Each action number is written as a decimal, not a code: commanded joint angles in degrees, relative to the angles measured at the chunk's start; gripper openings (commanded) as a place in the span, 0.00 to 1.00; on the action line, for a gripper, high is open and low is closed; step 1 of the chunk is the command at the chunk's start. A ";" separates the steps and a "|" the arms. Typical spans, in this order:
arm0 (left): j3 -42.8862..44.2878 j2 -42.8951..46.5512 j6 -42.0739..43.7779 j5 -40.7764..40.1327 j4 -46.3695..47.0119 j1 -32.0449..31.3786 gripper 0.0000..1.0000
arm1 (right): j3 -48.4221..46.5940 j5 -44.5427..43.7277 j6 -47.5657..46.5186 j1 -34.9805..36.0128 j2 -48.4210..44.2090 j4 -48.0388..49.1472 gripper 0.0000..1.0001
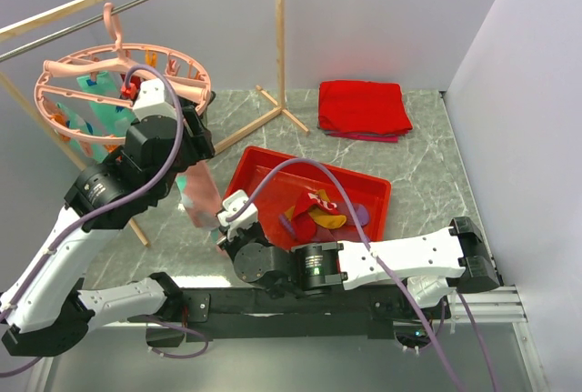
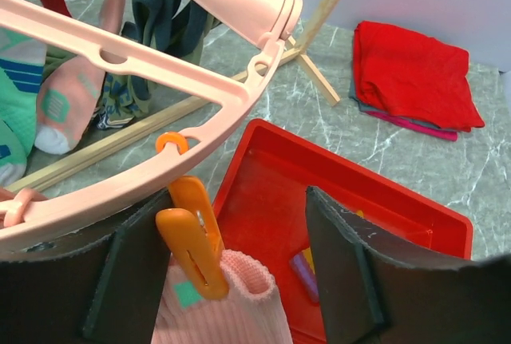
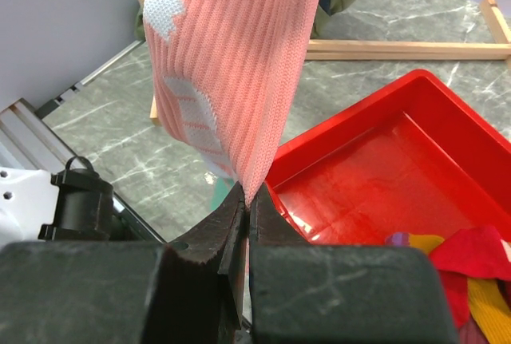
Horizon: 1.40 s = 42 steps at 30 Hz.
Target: Remove the socks clipped to the hanger
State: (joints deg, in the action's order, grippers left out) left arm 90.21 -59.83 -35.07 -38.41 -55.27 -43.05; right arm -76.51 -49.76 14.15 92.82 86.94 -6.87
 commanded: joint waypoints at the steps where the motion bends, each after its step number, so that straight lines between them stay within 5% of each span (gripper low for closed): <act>1: 0.57 0.25 1.85 -3.24 2.97 0.42 0.68 | -2.85 -2.62 -0.96 1.49 -1.07 -0.33 0.00; 10: 0.76 -0.73 2.73 -9.05 2.09 0.51 0.55 | -4.61 -5.26 -2.64 2.63 0.43 -1.48 0.00; 20: -0.65 1.03 1.76 -6.59 4.02 0.51 0.01 | -4.00 -5.35 -2.64 2.63 0.08 -0.95 0.00; 24: -1.71 2.26 1.67 -3.60 6.31 0.60 0.01 | -3.30 -4.91 -2.02 2.63 -0.01 -1.30 0.00; 25: -1.53 2.35 1.76 -1.77 6.57 0.60 0.06 | -3.12 -4.65 -1.76 2.63 -0.10 -1.30 0.00; 27: -1.53 2.62 1.76 0.17 6.84 0.60 0.52 | -2.68 -2.72 -1.67 2.63 -0.45 -0.95 0.00; 30: -0.75 3.40 1.14 4.83 6.05 0.60 0.91 | -1.37 1.75 -1.58 2.37 -1.59 0.72 0.00; 42: 2.77 12.54 -1.58 14.94 2.27 0.60 0.94 | 2.42 14.32 3.42 -1.58 -4.93 2.74 0.00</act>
State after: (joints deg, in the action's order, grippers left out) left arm 90.11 -49.91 -35.59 -27.64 -53.04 -42.83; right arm -74.63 -41.93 14.55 92.88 85.97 -5.85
